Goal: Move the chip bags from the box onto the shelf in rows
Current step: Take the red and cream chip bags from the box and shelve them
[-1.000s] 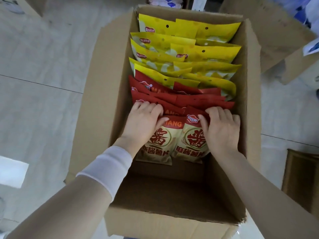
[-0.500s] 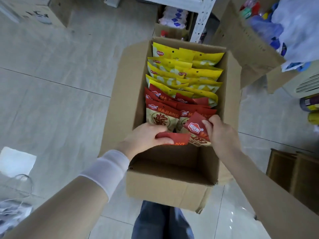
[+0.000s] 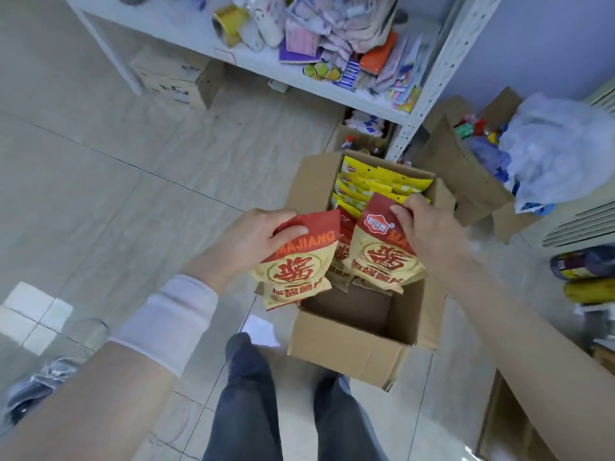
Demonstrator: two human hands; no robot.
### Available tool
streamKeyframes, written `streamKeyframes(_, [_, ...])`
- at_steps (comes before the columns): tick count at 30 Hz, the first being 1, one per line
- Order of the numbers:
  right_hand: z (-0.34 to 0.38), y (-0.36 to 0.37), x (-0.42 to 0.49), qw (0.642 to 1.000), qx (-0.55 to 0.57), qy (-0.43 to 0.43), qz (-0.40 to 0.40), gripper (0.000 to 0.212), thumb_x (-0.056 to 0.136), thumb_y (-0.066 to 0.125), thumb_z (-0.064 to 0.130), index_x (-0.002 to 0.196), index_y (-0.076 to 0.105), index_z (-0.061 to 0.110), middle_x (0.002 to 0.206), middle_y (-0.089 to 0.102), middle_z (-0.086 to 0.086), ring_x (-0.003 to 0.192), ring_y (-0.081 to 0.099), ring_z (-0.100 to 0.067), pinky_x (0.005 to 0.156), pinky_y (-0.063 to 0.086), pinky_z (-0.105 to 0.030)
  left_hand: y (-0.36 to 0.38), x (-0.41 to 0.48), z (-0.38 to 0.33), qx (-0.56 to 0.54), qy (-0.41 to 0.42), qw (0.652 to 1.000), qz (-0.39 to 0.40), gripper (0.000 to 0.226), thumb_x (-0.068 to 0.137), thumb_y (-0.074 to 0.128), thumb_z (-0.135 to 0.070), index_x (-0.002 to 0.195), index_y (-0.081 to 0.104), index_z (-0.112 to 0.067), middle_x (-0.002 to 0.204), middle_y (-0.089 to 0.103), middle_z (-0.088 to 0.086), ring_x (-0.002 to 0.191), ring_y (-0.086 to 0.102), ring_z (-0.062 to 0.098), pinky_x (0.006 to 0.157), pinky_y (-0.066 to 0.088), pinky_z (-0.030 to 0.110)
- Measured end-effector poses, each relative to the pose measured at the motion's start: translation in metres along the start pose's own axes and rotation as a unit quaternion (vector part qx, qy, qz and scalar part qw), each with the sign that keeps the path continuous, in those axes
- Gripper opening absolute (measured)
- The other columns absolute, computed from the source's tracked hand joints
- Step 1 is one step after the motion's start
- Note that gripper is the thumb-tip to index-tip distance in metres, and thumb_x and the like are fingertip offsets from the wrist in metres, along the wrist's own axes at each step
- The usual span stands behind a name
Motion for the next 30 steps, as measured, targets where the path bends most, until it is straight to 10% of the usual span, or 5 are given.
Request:
streamKeyframes(16, [0.280,-0.046,0.086,0.991,-0.002,-0.105,-0.077,0.032,0.095,0.043,0.031,0.093,0.052,0.000,0.065,0.055,-0.017,0.064,0.059,-0.040,0.051,0.034,-0.033,-0.223,-0.060,0.169,0.068,-0.006,0.997,-0.024,0.027,0.094,0.039,-0.043,0.094,0.048,-0.018,0.081,0.063,0.002,0.068,0.059,0.018,0.053,0.041,0.021])
streamKeyframes(30, [0.359,-0.092,0.260,0.977,0.030,-0.156,-0.143,0.033,0.094,0.045,0.032,0.092,0.053,0.000,0.074,0.063,-0.023,0.069,0.061,-0.039,0.057,0.049,-0.042,-0.365,0.080,0.224,0.120,0.053,0.991,-0.027,0.025,0.091,0.038,-0.047,0.085,0.048,-0.024,0.077,0.064,-0.003,0.069,0.061,0.015,0.060,0.049,0.030])
Point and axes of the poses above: each hand's wrist, its own x-axis towards the middle knuckle, its own y-axis out of the palm, z = x × y, the point moved 7 cm from there along x, towards the middle knuckle
